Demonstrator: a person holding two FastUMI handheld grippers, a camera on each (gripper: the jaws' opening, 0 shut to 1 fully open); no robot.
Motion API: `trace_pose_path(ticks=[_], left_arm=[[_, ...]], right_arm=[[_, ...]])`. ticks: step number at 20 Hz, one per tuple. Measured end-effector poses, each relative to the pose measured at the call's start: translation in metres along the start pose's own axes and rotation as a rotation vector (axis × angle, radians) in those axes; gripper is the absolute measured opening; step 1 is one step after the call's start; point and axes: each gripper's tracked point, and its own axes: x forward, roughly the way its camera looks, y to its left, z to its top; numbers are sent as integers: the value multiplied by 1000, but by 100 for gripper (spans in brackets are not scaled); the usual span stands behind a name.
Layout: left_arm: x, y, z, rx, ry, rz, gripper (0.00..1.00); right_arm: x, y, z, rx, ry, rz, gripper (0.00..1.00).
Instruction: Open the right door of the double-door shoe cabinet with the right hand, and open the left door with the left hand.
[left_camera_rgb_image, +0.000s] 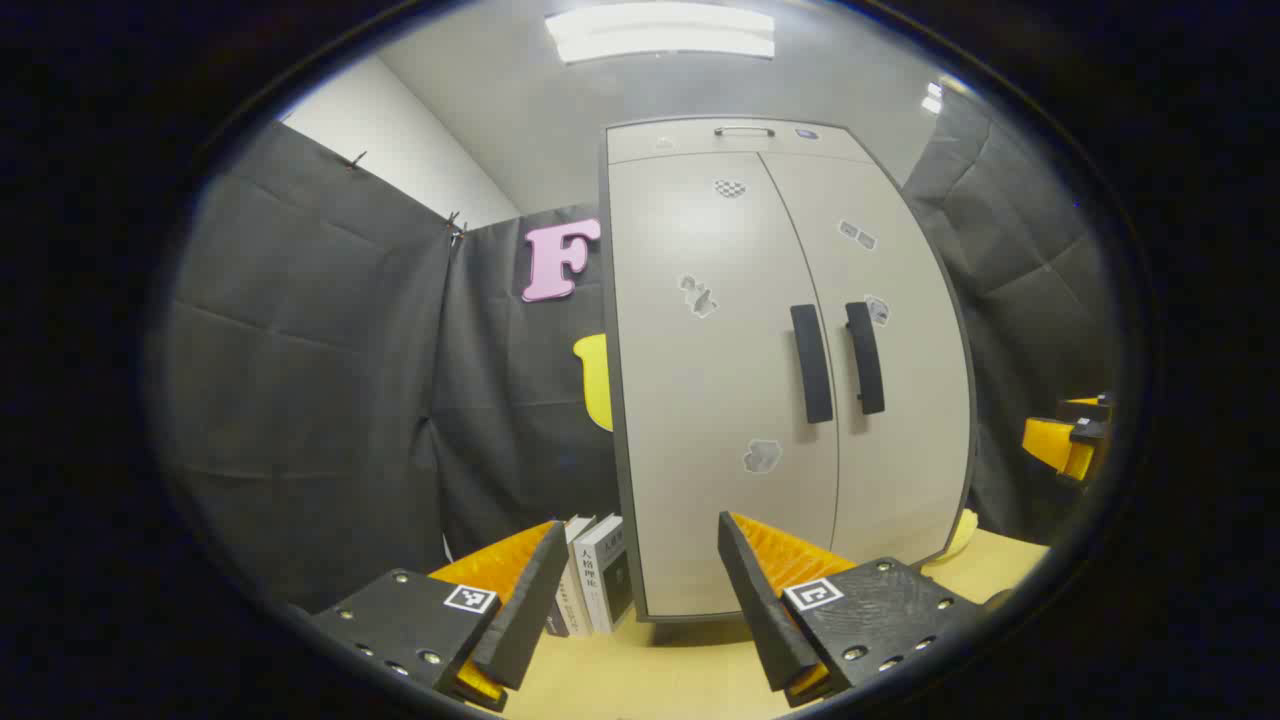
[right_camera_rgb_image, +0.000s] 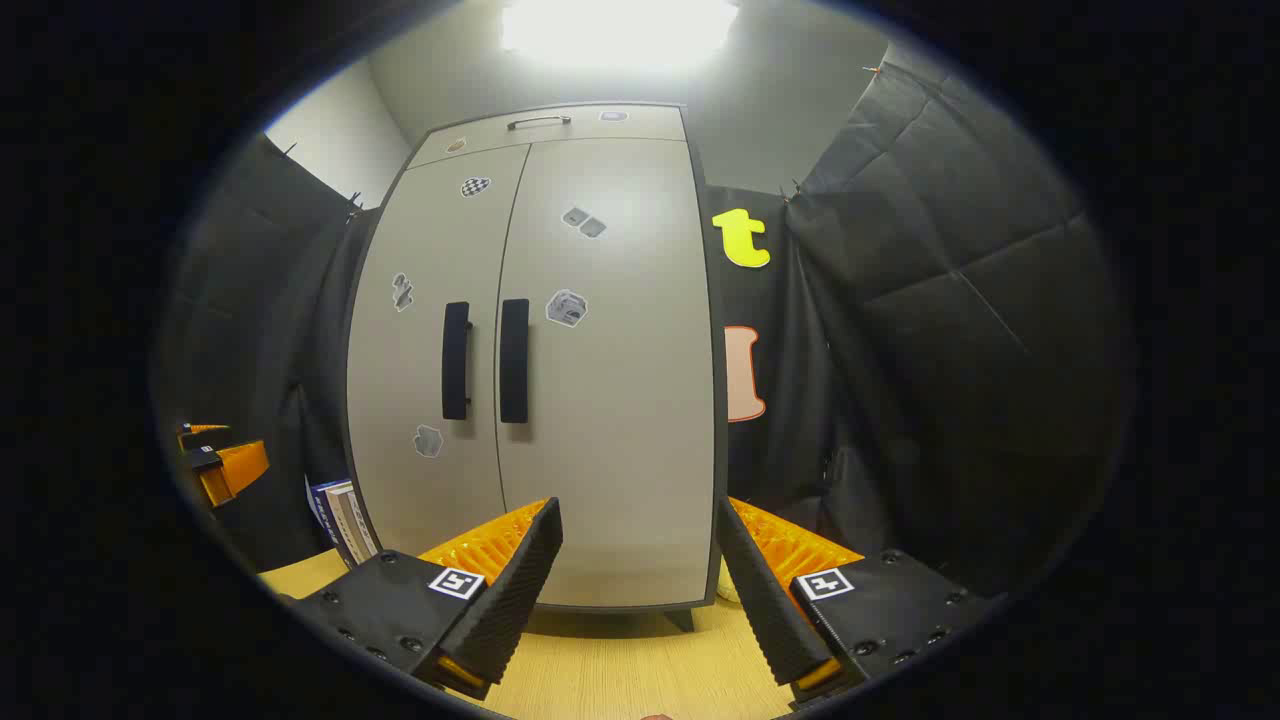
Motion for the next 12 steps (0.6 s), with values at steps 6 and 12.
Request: trace_pose_path(ticks=[6,12], left_arm=[[-2,1,-2,3,0,11,89],[-3,8,-5,6,7,30,89]], right_arm=[[1,5,1,15,5,15,98],[7,14,1,25,24,26,98]])
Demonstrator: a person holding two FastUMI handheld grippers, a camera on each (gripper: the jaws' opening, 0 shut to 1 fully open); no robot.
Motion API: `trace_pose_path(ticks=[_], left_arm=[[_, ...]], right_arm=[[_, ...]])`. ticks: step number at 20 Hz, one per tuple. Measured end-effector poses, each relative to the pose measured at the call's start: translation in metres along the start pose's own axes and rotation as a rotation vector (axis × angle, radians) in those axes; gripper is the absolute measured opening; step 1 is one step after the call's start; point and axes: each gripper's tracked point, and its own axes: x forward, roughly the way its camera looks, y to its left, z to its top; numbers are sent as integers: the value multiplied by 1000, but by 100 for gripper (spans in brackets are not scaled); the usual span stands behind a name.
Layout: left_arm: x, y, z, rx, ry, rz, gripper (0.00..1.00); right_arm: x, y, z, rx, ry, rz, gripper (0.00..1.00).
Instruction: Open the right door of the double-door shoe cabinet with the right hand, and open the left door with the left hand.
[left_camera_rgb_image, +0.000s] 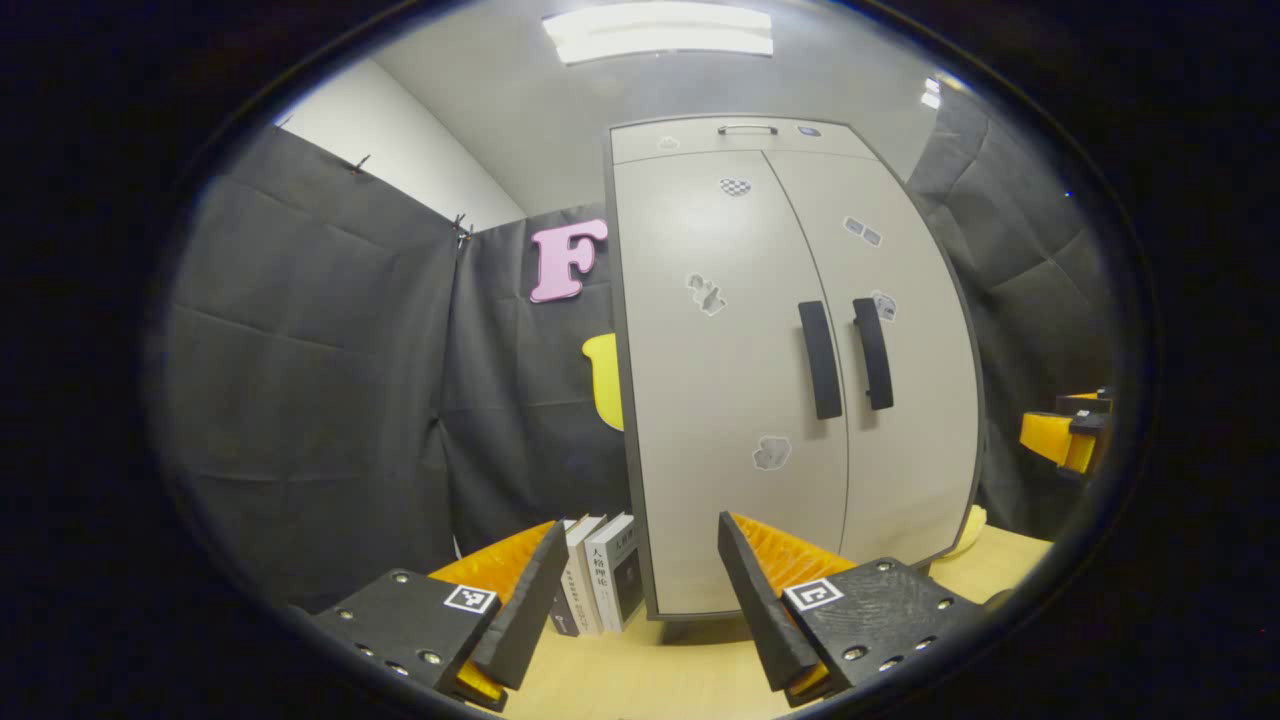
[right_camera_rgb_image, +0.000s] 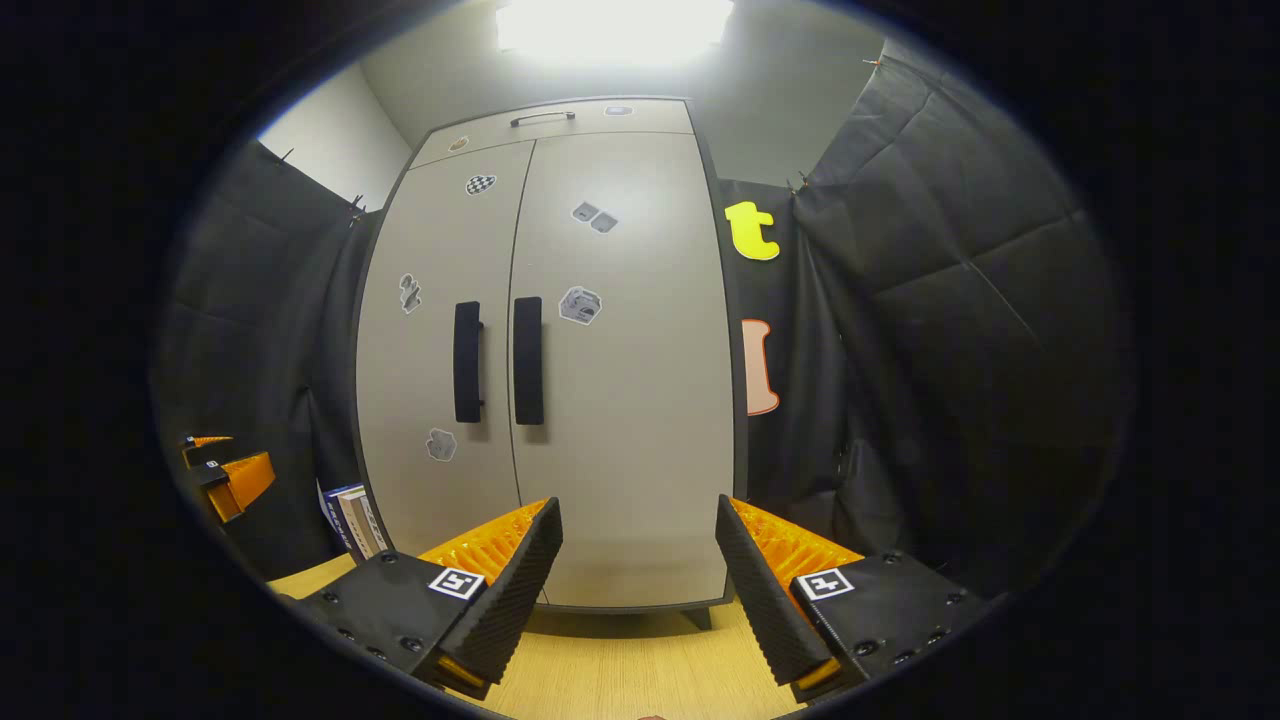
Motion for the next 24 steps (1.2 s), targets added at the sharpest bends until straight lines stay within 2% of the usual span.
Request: trace_pose_path(ticks=[5,9,12,16,17,18,24], left_arm=[[2,6,-5,0,11,9,88],[0,13,-10,4,21,25,89],[-4,23,-14,12,29,47,88],[-13,39,-23,20,51,82,88],[-16,44,-25,20,56,93,88],[-18,48,-26,20,61,102,89],[-33,79,-33,31,81,167,89]], right_arm=[[15,15,9,25,21,21,98],[38,30,32,70,20,47,98],[56,43,53,85,-14,69,94],[82,62,71,84,-22,100,96],[85,66,74,84,-23,107,90],[91,70,79,82,-26,112,96],[126,97,90,73,-13,136,95]])
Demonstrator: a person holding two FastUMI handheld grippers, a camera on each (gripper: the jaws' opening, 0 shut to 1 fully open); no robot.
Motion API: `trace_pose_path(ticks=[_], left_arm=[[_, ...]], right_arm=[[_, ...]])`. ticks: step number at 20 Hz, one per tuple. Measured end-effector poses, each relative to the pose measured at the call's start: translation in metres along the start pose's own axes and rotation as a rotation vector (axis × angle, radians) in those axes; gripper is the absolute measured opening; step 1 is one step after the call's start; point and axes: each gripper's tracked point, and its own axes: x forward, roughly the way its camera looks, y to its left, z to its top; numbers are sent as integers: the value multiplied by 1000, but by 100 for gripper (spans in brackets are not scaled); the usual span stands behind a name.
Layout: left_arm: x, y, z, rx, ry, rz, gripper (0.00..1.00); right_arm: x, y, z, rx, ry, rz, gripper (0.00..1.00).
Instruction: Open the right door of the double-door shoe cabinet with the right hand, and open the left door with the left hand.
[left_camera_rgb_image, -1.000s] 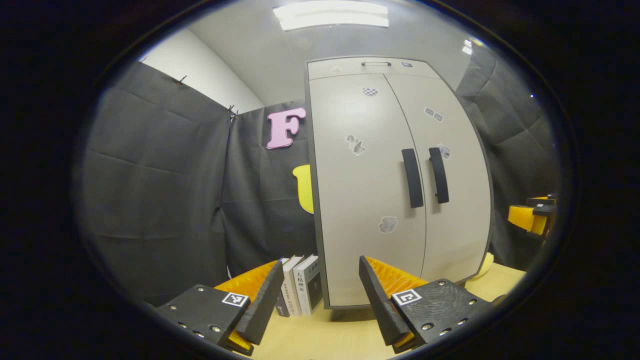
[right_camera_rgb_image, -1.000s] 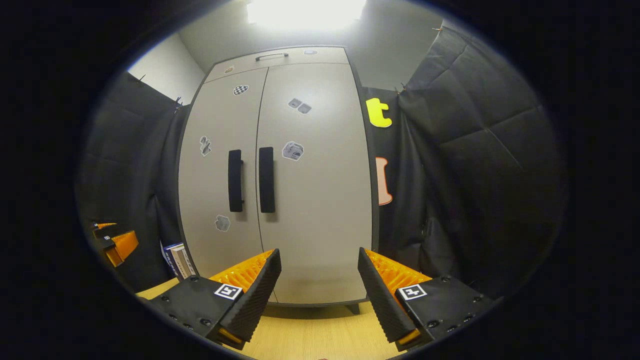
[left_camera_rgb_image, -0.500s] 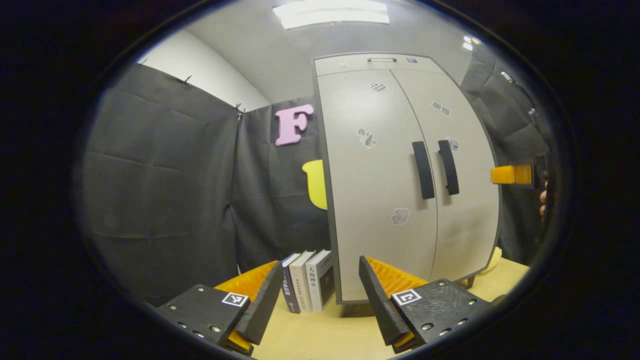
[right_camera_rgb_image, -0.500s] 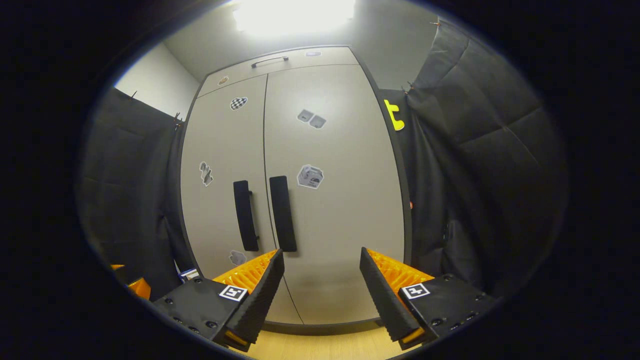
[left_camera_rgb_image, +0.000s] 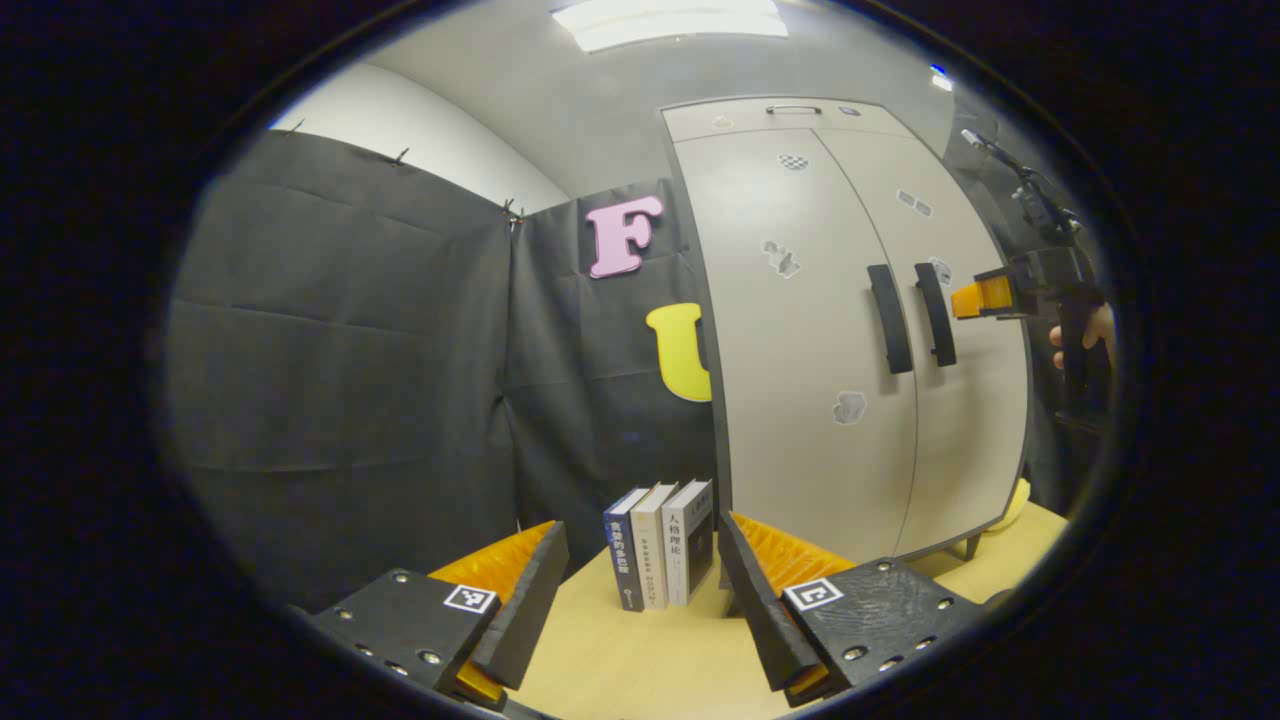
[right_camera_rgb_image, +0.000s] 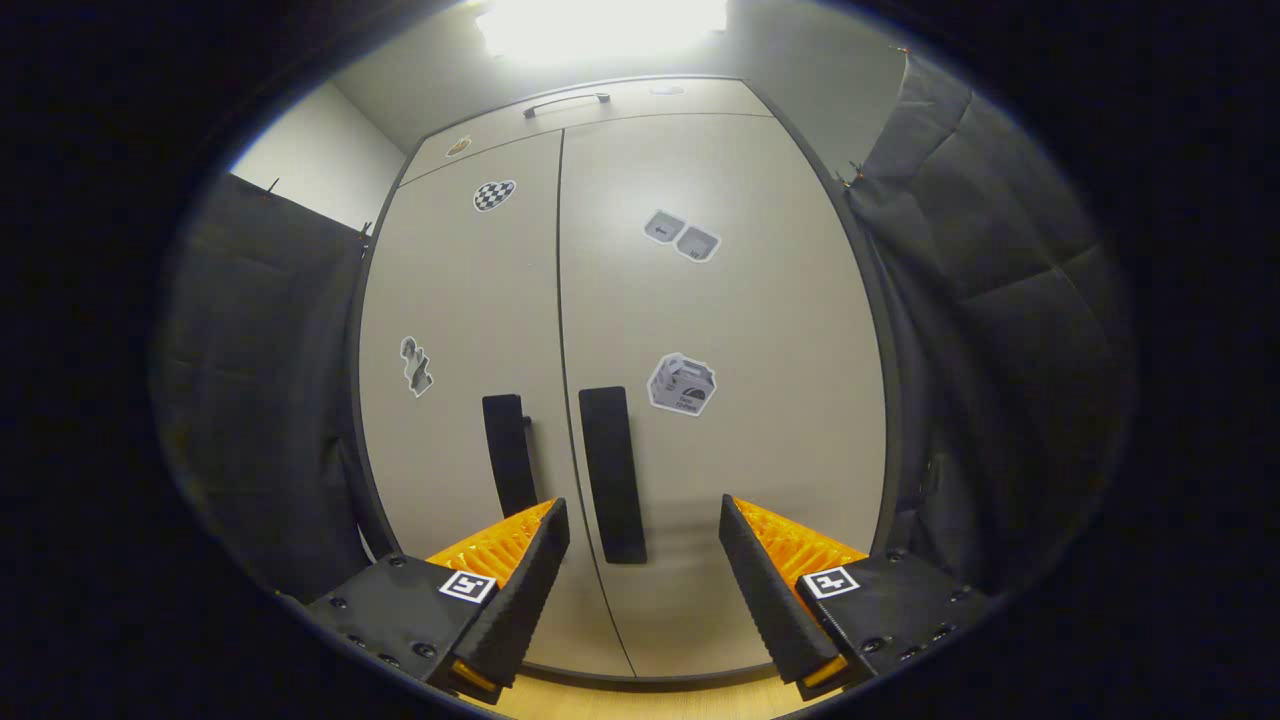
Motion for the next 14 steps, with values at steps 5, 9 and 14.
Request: trace_pose_path(ticks=[5,9,14], left_arm=[[-4,29,-8,-4,21,56,89],[-6,43,-18,-10,41,84,89],[-7,56,-27,-34,57,107,89]], right_arm=[[31,14,6,-4,-3,5,84],[54,23,-2,-25,41,9,77],[66,23,-8,20,88,5,67]])
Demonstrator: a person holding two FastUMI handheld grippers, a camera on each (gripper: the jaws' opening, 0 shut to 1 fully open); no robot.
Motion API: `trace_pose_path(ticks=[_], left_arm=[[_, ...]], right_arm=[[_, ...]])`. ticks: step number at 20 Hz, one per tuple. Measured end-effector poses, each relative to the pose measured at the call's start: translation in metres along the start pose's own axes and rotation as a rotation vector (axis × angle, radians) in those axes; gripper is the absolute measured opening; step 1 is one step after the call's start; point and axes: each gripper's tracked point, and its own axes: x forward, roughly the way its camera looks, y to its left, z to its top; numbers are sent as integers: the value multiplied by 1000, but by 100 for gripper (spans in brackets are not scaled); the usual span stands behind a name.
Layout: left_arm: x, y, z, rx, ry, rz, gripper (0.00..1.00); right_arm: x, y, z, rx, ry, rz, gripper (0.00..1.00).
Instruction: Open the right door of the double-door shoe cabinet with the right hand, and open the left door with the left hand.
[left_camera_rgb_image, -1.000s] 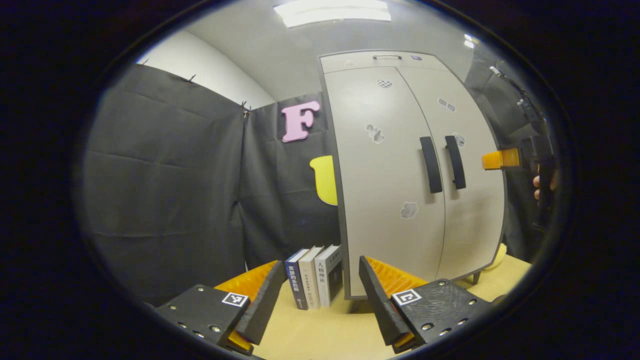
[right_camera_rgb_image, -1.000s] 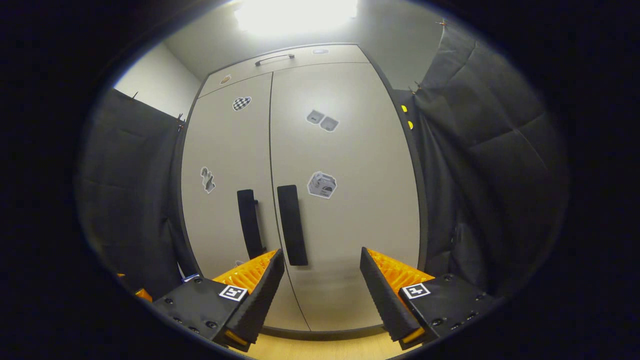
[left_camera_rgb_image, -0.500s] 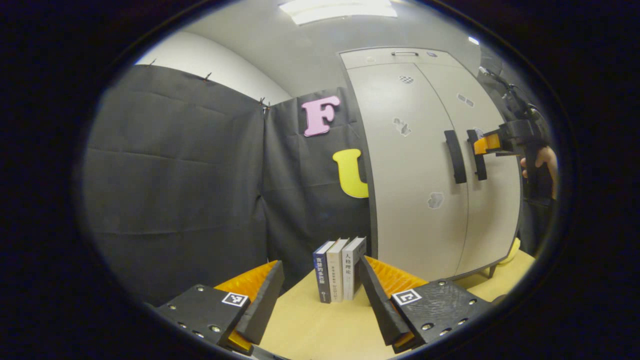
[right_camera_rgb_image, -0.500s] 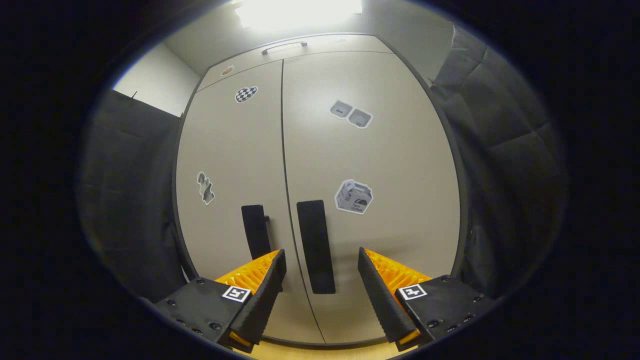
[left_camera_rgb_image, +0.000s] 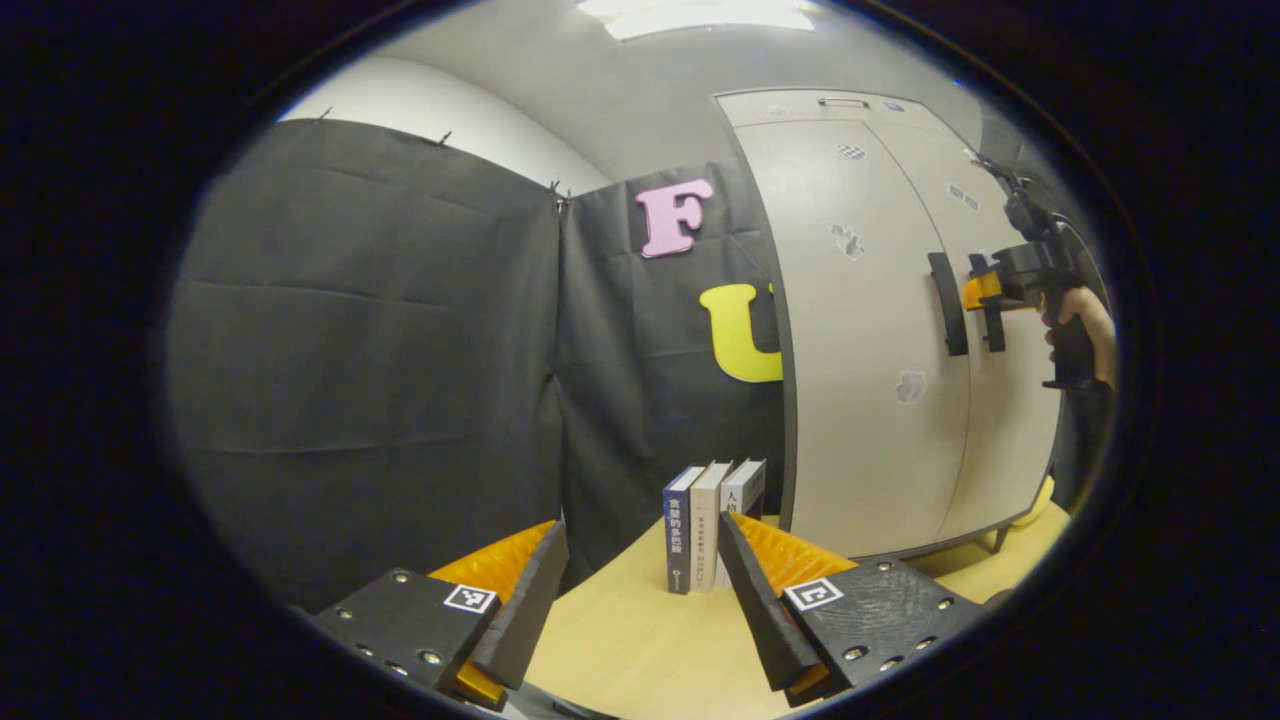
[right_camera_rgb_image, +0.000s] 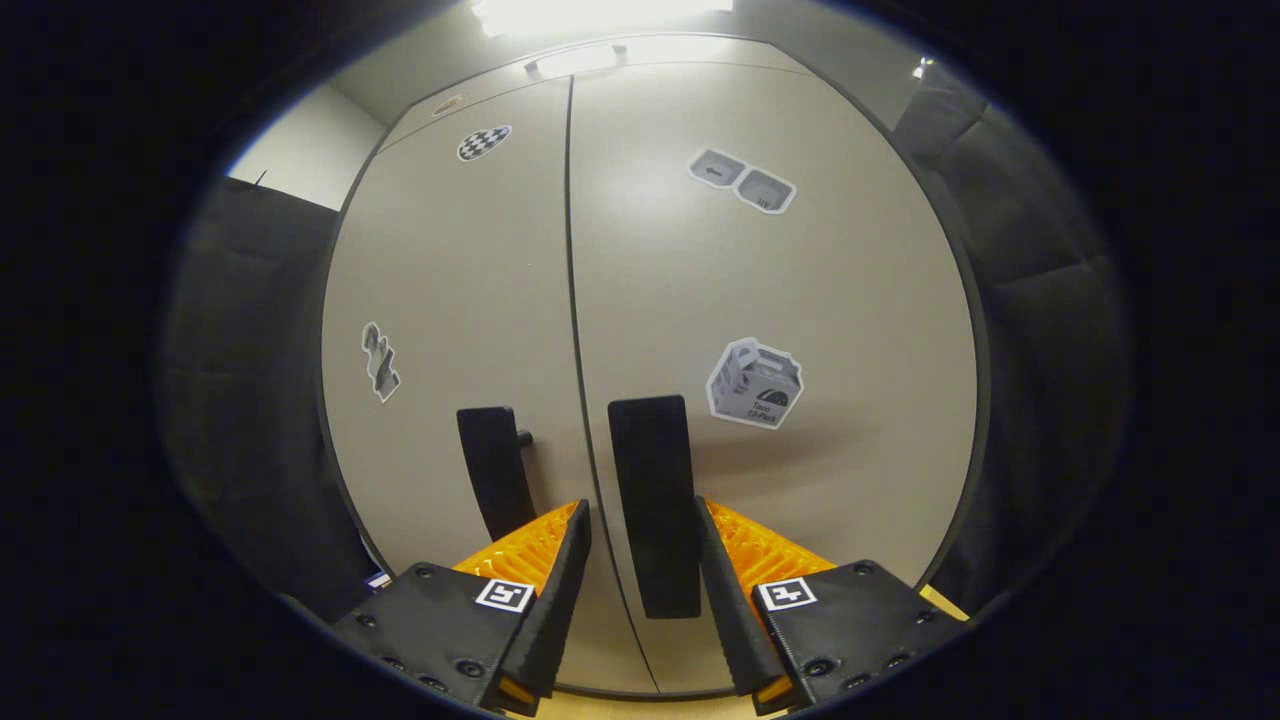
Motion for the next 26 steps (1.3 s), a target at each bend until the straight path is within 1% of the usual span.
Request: trace_pose_path(ticks=[2,3,4,6,7,8,9,10,11,12,16,18,19,20,26], left_arm=[[-1,5,-1,-8,3,4,89],[-1,6,-2,-13,4,5,89],[-1,5,-2,-18,4,3,89],[-2,6,-4,-25,4,2,89],[-2,6,-4,-28,9,-2,89],[-2,6,-7,-30,14,-6,89],[-1,6,-8,-34,16,-9,89],[-1,4,-7,-39,14,-14,89],[-1,3,-5,-44,11,-20,89],[-2,2,-3,-50,6,-28,89],[-2,-11,4,-53,-10,-63,89],[-3,-21,8,-40,-20,-86,89],[-4,-27,11,-35,-24,-99,89],[-3,-33,12,-31,-28,-113,89],[-8,-78,19,-11,-42,-204,89]], right_arm=[[5,-1,-7,7,37,-6,67],[7,-6,-10,-2,53,-31,67],[3,-14,-6,-9,27,-55,57],[7,-12,-7,-17,29,-53,38],[6,-13,-9,-26,48,-52,37],[9,-12,-8,-46,52,-47,27],[5,-12,-11,-50,72,-39,27],[6,-11,-12,-53,85,-26,12],[2,-12,-10,-52,91,-11,12],[0,-12,-12,-48,103,2,15],[-15,-10,-12,-37,117,45,15],[-28,-10,-11,-32,121,67,15],[-35,-12,-12,-30,127,77,12],[-41,-15,-14,-30,129,86,15],[-75,-27,-12,-35,151,129,15]])
